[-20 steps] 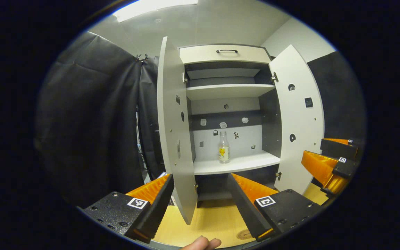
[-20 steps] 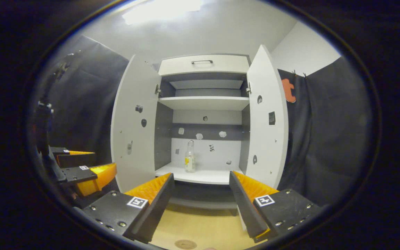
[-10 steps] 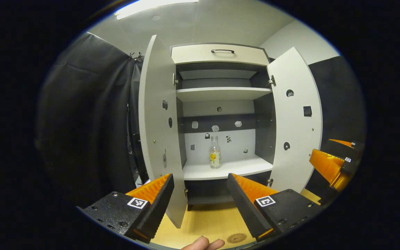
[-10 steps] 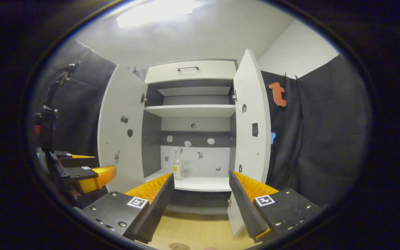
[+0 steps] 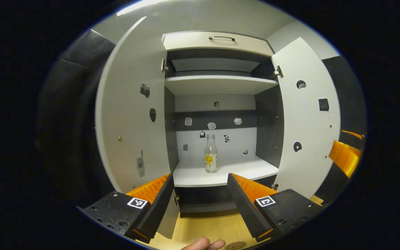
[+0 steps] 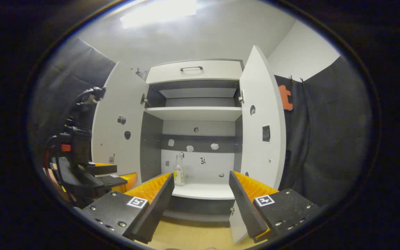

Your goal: Grasp the bottle in the cabinet with the left hand and place it on the coaster, then close the right door with the right hand and the left door with the left hand.

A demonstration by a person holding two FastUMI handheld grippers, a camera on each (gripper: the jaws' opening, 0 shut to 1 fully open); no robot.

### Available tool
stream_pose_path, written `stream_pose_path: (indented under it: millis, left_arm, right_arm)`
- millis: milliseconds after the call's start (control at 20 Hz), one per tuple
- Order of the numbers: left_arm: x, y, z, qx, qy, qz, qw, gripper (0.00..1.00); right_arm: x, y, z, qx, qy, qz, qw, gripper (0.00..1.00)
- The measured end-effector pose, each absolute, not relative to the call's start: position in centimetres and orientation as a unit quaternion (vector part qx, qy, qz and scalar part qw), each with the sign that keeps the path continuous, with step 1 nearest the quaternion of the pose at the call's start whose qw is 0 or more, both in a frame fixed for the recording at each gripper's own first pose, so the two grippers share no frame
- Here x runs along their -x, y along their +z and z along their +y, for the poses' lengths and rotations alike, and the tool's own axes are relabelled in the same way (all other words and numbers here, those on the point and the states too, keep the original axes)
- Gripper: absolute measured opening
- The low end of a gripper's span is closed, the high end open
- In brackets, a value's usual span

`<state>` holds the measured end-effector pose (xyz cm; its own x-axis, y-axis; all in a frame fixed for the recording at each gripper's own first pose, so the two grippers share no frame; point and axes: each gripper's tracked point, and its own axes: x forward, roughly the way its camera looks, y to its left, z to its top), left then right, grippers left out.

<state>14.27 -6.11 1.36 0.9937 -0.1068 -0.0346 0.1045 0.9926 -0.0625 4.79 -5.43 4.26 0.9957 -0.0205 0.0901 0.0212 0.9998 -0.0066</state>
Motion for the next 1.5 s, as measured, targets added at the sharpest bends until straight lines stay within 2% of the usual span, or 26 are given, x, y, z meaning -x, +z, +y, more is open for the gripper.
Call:
stream_pose_path:
  millis: [600,850,1100,1200,1300,1350,1400,1450,1500]
  left_arm:
    - [-36.6,-3.2,-11.8,0.033,-0.061,0.009,0.998,0.97]
    - [-43.4,-5.2,-13.4,0.048,-0.052,0.025,0.997,0.97]
    - [-47.6,-5.7,-13.1,0.027,-0.026,0.025,0.999,0.97]
    - [-49.2,-5.5,-13.7,0.022,-0.032,0.029,0.999,0.97]
    - [-49.6,-8.1,-14.7,0.029,-0.048,0.096,0.994,0.97]
    - [-48.9,-8.1,-14.5,0.035,-0.047,0.099,0.993,0.86]
    - [-49.1,-7.4,-14.4,0.041,-0.048,0.093,0.994,0.81]
    - [-48.3,-6.4,-14.1,0.045,-0.046,0.082,0.995,0.79]
    - [-47.2,-5.5,-13.8,0.049,-0.046,0.074,0.995,0.82]
  right_arm:
    - [-7.0,4.3,-8.9,0.011,-0.057,-0.035,0.998,0.94]
    - [-6.8,3.6,-9.5,0.006,-0.07,-0.018,0.997,0.94]
    - [-5.5,3.2,-10.0,0.011,-0.077,-0.019,0.997,0.96]
    - [-4.8,2.4,-10.5,0.02,-0.085,-0.008,0.996,0.96]
    - [-3.8,2.0,-11.0,0.016,-0.094,-0.002,0.995,0.96]
    - [-3.4,2.1,-11.0,0.01,-0.097,-0.004,0.995,0.96]
    - [-2.9,2.3,-10.9,0.005,-0.094,-0.006,0.996,0.96]
    - [-2.4,2.5,-10.7,0.002,-0.091,-0.01,0.996,0.96]
    - [-1.8,2.7,-10.7,0.0,-0.09,-0.016,0.996,0.96]
